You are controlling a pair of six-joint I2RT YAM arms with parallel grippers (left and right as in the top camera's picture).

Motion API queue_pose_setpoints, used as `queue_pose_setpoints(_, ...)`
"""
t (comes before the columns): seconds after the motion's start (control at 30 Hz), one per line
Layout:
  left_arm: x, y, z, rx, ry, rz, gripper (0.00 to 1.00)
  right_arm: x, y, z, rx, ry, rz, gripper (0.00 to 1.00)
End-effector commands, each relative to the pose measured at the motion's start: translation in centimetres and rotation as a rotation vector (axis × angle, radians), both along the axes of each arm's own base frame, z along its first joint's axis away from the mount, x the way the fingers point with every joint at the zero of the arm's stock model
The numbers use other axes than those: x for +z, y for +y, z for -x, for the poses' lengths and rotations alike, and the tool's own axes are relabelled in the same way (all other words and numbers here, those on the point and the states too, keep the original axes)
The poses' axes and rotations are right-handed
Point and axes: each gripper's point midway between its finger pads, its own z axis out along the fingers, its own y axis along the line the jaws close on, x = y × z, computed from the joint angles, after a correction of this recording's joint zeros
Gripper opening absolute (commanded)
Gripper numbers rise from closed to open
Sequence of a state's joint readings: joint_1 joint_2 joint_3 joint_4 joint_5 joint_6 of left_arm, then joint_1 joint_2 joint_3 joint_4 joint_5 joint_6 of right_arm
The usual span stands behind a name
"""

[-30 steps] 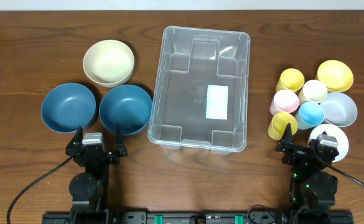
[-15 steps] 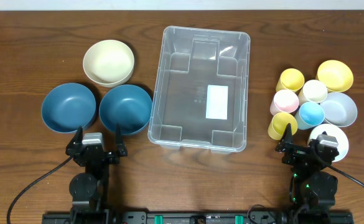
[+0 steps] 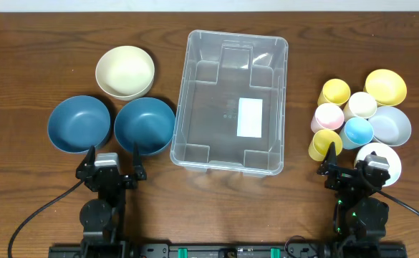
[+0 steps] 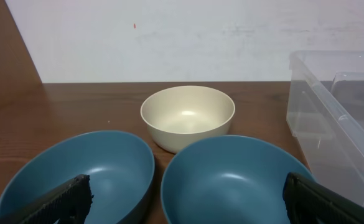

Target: Pack container

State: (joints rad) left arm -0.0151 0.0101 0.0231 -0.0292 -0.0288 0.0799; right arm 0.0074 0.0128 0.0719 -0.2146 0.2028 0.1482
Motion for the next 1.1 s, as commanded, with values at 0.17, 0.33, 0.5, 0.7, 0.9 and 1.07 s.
queue_pose_setpoints(0.17,-1.8,0.0,0.1,-0.001,0.054,-0.015,0.98,-0.1,-0.3,0.0,-0.014,0.003,0.008,0.99)
queue_pose_setpoints(0.33,-1.7,-0.1,0.1,-0.003,0.049,-0.009,0.98,-0.1,-0.3,0.0,-0.014,0.003,0.008,0.99)
queue_pose_setpoints(0.5,-0.5,-0.1,-0.1,-0.009,0.007,-0.054,0.98,-0.1,-0.3,0.0,-0.014,0.003,0.008,0.99)
queue_pose_setpoints(0.7,4.4,1.0,0.7,0.058,-0.05,0.032,0.98,-0.1,-0.3,0.0,-0.014,0.003,0.008,0.99)
queue_pose_setpoints(0.9,10.8,3.4,0.6,0.181,0.115,0.047,0.98,-0.1,-0.3,0.0,-0.014,0.003,0.008,0.99)
queue_pose_setpoints(1.07,14.7,4.9,-1.3,0.228,0.345,0.06,0.98,-0.1,-0.3,0.0,-0.014,0.003,0.008,0.99)
